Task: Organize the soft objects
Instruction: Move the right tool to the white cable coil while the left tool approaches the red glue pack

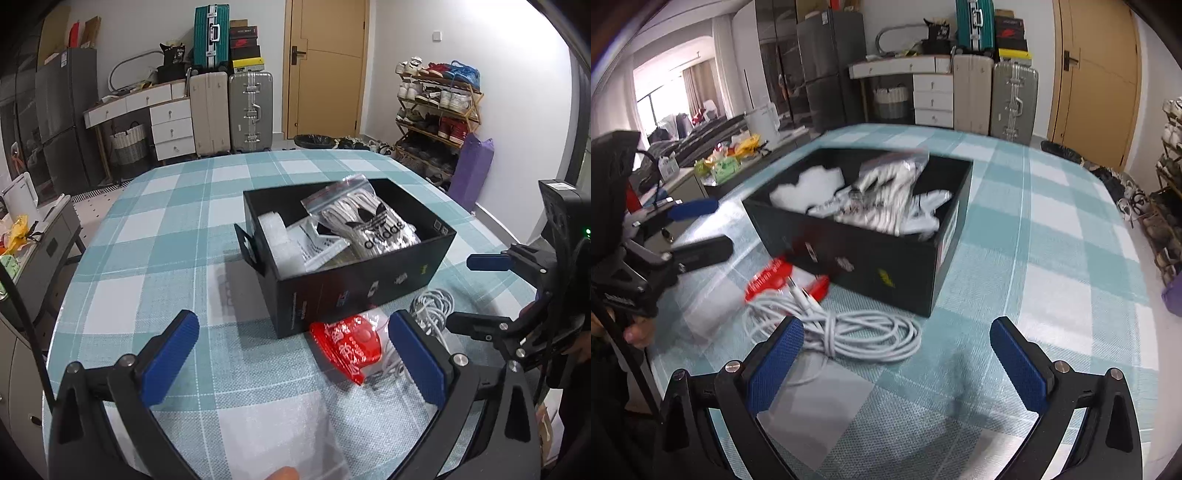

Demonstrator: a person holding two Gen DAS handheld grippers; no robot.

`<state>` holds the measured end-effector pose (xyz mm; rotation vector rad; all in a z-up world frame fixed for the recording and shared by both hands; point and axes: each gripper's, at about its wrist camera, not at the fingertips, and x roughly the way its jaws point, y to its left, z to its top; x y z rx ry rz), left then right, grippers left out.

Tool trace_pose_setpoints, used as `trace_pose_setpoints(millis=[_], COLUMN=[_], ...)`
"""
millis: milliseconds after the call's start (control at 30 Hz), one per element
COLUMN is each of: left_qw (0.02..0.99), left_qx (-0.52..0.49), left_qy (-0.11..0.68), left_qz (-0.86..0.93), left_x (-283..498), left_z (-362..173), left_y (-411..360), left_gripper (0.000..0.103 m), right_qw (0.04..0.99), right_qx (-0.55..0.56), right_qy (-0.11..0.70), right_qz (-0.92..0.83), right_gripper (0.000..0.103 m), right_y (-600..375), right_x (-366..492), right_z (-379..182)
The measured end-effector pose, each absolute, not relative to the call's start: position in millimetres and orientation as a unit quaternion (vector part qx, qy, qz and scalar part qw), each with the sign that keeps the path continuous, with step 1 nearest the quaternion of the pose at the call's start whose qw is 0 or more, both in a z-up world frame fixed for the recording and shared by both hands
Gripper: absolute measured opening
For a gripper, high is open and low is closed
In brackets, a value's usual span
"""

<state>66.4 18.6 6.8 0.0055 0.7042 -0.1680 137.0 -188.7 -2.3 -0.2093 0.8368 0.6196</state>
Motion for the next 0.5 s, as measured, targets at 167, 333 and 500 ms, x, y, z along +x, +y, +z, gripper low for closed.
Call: trace_pose_setpoints(millis=[167,333,500], left_qw=[0.932,0.931,0.93], left_qx=[0.0,0.0,-0.001], left_qy=[0.354,0.358,0.36], left_qz=[-0.079,-0.076,-0.072], left_x=[66,65,65], left_z=[-2,-6,-6], left_y=[18,17,19], left_gripper=[0.103,0.103,0.103], right_qw=[0.849,0.839,0.831], right_qx=[-0.092,-0.098,-0.098], right_qy=[0.419,0.432,0.446], right_qz=[0.308,0.316,0.318], right_gripper=[0.102,0.102,0.102], right_y=[-187,-181,-173], right_x=[138,137,140], right_z=[-12,-19,-27])
